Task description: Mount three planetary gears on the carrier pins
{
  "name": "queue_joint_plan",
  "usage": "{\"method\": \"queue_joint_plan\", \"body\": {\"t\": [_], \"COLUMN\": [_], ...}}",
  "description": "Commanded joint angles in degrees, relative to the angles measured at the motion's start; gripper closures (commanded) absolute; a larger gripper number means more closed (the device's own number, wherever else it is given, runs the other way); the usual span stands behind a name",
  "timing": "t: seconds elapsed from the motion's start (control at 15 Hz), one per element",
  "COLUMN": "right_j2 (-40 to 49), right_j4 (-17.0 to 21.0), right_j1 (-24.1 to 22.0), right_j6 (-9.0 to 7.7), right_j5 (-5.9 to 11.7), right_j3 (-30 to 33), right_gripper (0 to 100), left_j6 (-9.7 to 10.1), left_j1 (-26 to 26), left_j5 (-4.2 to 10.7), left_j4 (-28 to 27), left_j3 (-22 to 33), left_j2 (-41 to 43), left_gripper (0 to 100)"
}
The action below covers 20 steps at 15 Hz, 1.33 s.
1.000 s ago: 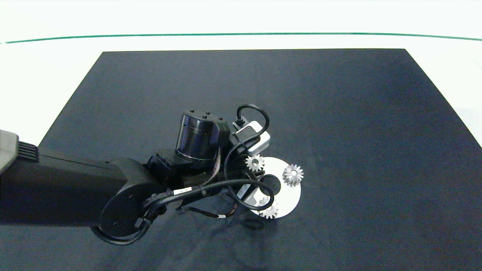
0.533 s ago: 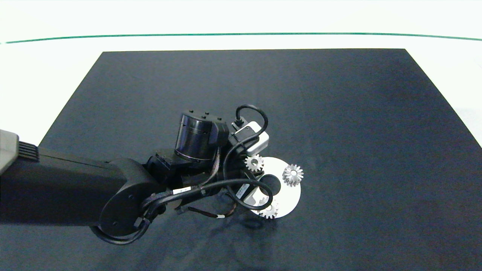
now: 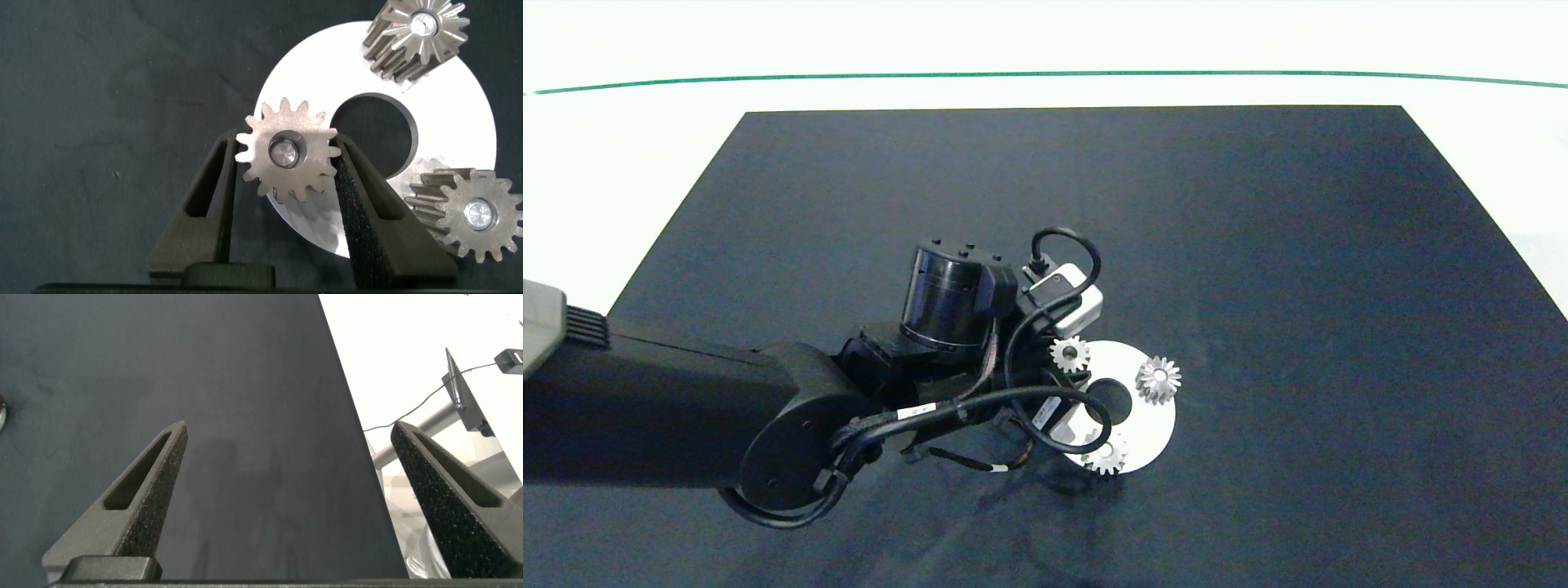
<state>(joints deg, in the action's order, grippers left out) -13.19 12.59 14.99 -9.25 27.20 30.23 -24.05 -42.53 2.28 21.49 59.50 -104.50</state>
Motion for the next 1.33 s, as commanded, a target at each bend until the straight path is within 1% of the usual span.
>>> {"method": "queue_joint_plan", "body": {"t": [0.07, 0.2, 0.27, 0.73, 0.87, 0.93, 1.0, 1.07, 1.13, 1.2, 1.27, 1.33], "right_j2": [0.0, 0.0, 0.0, -0.3, -0.4, -1.0, -1.6, -2.4, -3.8, -5.2, -6.2, -6.8], "right_j4": [0.1, 0.1, 0.1, 0.1, 0.2, 0.2, 0.1, -0.1, -0.1, -0.1, 0.2, 0.3], "right_j1": [0.0, 0.0, 0.0, 0.0, 0.6, 0.6, 0.6, 0.5, 0.1, -0.2, -0.9, -2.8], "right_j6": [-0.06, -0.06, -0.06, -0.06, 0.02, 0.11, 0.2, 0.2, 0.29, 0.46, 1.08, 1.17], "right_j5": [0.22, 0.22, 0.22, 0.14, 0.22, 0.14, 0.14, 0.14, 0.14, 0.14, 0.31, 0.31], "right_j3": [0.2, 0.2, 0.3, 0.4, 0.4, 0.4, 0.4, 0.5, 1.2, 1.9, 2.1, 2.1], "right_gripper": [0, 0, 0, 0, 0, 0, 0, 0, 0, 0, 0, 0], "left_j6": [-0.03, 0.41, 0.5, 0.76, 0.76, 0.85, 0.76, 0.76, 0.76, 0.85, 1.38, 3.31], "left_j1": [-0.1, -0.2, -0.2, 0.0, 0.3, 1.0, 2.1, 4.2, 8.2, 13.4, 20.3, 29.3], "left_j5": [0.01, 0.01, 0.01, 0.01, 0.09, 0.09, 0.71, 1.24, 1.41, 1.32, 1.32, 0.8], "left_j4": [0.0, 0.0, 0.4, 0.4, -0.7, -2.6, -7.3, -13.8, -21.8, -28.2, -32.3, -34.3], "left_j3": [-0.4, -1.0, -0.7, -1.1, -2.9, -3.4, -2.8, -0.4, 3.3, 5.7, 6.1, 5.2], "left_j2": [0.1, 0.0, -0.1, 0.8, 7.0, 11.1, 16.0, 20.6, 24.4, 28.5, 31.7, 34.9], "left_gripper": [87, 87, 0, 0, 0, 0, 0, 0, 0, 0, 0, 0]}}
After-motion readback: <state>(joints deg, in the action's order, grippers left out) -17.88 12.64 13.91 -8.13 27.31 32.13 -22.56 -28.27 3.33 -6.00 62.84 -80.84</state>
